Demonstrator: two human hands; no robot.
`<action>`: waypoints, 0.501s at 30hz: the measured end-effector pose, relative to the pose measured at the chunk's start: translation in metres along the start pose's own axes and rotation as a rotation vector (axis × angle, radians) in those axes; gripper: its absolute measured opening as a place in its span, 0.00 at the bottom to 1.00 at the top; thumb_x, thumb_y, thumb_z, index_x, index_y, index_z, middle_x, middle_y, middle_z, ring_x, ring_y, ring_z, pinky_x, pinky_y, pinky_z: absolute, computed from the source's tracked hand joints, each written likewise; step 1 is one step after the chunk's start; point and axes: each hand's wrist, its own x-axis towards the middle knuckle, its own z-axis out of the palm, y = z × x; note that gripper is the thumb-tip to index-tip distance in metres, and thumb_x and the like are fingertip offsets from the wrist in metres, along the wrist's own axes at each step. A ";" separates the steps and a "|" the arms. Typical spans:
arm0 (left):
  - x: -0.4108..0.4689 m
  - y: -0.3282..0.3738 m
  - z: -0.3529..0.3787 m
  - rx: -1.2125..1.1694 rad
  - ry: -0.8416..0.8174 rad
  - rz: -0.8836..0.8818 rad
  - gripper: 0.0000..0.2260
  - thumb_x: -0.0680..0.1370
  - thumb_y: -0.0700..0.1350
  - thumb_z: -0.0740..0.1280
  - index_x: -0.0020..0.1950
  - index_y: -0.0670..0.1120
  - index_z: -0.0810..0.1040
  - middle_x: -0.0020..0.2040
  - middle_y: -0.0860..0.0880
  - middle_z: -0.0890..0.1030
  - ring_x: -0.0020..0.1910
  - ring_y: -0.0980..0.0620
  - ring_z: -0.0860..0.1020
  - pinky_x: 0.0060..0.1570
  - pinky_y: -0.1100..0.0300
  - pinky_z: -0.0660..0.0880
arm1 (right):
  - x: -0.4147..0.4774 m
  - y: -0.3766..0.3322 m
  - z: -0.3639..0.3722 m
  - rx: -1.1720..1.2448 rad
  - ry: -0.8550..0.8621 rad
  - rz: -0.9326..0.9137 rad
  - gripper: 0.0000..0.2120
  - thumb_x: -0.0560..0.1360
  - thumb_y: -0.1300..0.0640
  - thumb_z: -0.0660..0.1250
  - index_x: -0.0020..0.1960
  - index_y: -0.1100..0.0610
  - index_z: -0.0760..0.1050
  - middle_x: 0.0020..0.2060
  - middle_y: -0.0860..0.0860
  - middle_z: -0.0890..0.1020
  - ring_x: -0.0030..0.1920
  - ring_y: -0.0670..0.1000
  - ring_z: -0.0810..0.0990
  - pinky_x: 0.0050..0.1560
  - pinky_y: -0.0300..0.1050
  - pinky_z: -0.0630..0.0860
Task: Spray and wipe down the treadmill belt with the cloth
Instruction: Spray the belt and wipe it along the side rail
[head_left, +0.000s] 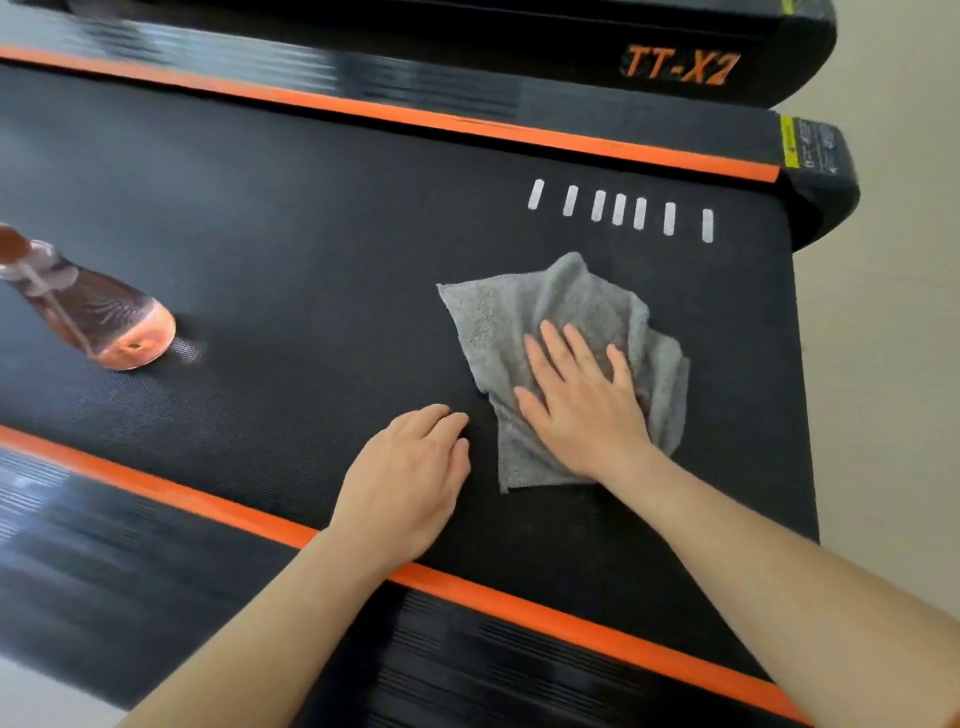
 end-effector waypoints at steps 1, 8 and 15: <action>-0.001 -0.006 0.002 -0.013 0.056 -0.015 0.25 0.80 0.54 0.49 0.65 0.45 0.78 0.62 0.47 0.78 0.59 0.43 0.77 0.56 0.49 0.77 | -0.022 -0.010 0.005 -0.013 0.005 -0.092 0.30 0.81 0.38 0.42 0.81 0.47 0.51 0.81 0.47 0.52 0.80 0.51 0.49 0.76 0.64 0.50; -0.004 -0.018 0.013 0.116 0.085 0.061 0.19 0.79 0.52 0.55 0.64 0.48 0.78 0.59 0.50 0.76 0.54 0.47 0.76 0.42 0.51 0.76 | -0.015 -0.001 0.003 -0.037 -0.076 -0.346 0.31 0.79 0.35 0.44 0.80 0.42 0.54 0.80 0.44 0.55 0.80 0.47 0.50 0.76 0.60 0.48; 0.023 -0.048 0.008 0.008 0.107 0.038 0.19 0.79 0.52 0.54 0.63 0.47 0.77 0.63 0.47 0.75 0.58 0.44 0.75 0.44 0.48 0.77 | 0.060 -0.013 -0.003 -0.058 0.070 0.050 0.29 0.79 0.37 0.45 0.75 0.47 0.64 0.76 0.46 0.65 0.78 0.50 0.56 0.75 0.61 0.51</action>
